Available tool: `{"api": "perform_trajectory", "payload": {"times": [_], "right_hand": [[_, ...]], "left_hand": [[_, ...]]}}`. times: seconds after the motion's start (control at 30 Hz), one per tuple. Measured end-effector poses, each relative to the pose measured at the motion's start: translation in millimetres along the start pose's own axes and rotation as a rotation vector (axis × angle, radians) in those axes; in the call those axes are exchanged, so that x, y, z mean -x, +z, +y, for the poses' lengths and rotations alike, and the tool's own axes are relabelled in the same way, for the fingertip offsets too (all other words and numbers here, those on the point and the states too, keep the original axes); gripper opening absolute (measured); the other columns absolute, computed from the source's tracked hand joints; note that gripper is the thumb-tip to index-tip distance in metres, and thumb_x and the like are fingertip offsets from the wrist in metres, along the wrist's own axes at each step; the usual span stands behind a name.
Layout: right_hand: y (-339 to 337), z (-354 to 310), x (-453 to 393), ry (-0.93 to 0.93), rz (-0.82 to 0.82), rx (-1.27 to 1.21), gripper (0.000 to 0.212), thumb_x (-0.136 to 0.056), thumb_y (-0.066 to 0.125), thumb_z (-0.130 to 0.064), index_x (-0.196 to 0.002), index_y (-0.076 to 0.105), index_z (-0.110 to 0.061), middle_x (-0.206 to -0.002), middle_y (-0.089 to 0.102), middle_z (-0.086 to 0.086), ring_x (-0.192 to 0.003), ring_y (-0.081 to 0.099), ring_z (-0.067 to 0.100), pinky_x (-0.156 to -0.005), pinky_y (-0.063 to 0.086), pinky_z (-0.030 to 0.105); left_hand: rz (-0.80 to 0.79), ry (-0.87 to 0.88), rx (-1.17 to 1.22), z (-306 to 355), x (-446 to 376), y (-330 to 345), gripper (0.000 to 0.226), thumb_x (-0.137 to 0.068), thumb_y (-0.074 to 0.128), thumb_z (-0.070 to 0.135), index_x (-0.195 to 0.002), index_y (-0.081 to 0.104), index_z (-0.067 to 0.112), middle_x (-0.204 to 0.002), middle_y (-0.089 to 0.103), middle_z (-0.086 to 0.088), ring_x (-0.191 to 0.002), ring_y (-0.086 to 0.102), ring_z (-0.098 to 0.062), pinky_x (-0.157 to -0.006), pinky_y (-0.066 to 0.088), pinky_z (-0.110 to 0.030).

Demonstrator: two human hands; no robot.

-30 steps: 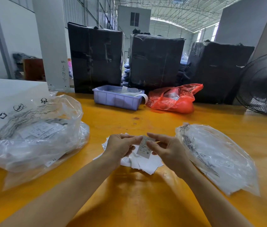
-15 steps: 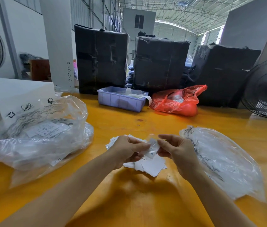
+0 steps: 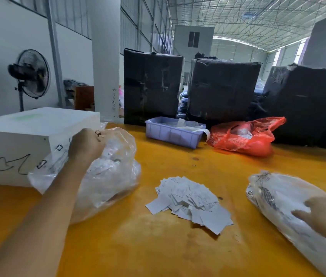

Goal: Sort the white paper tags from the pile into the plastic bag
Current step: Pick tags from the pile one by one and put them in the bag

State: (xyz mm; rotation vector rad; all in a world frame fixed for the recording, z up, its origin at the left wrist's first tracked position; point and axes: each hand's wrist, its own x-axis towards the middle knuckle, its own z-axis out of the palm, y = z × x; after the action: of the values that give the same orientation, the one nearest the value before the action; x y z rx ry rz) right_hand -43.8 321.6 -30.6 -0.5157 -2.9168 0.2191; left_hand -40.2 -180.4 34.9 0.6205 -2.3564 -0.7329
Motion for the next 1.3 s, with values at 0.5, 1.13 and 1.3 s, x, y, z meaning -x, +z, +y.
{"api": "perform_trajectory", "payload": {"times": [0.5, 1.13, 1.3], "right_hand": [[-2.7, -11.2, 16.8, 0.076, 0.367, -0.508, 0.019, -0.080, 0.067, -0.004, -0.098, 0.073, -0.007, -0.101, 0.072, 0.012, -0.098, 0.063, 0.030, -0.080, 0.047, 0.031], [9.5, -13.0, 17.4, 0.123, 0.190, -0.360, 0.013, -0.083, 0.071, -0.019, -0.089, 0.066, -0.008, -0.095, 0.070, 0.010, -0.089, 0.059, 0.025, -0.075, 0.047, 0.033], [2.4, -13.0, 15.5, 0.089, 0.412, -0.627, 0.003, -0.083, 0.068, -0.007, -0.081, 0.070, -0.006, -0.085, 0.071, 0.011, -0.076, 0.056, 0.020, -0.066, 0.039, 0.025]], "left_hand": [[-0.027, 0.008, -0.148, -25.6, -44.1, 36.3, 0.031, -0.072, 0.077, 0.005, -0.072, 0.050, -0.010, -0.088, 0.061, -0.035, -0.087, 0.058, -0.049, -0.075, 0.048, -0.050], [-0.077, 0.682, 0.078, 84.5, 82.6, 57.1, 0.021, -0.084, 0.069, 0.017, -0.102, 0.071, 0.004, -0.098, 0.071, -0.014, -0.084, 0.065, -0.028, -0.075, 0.053, -0.041], [-0.142, 0.777, 0.160, 90.9, 100.1, 71.5, 0.013, -0.083, 0.070, 0.014, -0.095, 0.073, 0.007, -0.092, 0.072, -0.008, -0.079, 0.066, -0.023, -0.070, 0.054, -0.036]]}}
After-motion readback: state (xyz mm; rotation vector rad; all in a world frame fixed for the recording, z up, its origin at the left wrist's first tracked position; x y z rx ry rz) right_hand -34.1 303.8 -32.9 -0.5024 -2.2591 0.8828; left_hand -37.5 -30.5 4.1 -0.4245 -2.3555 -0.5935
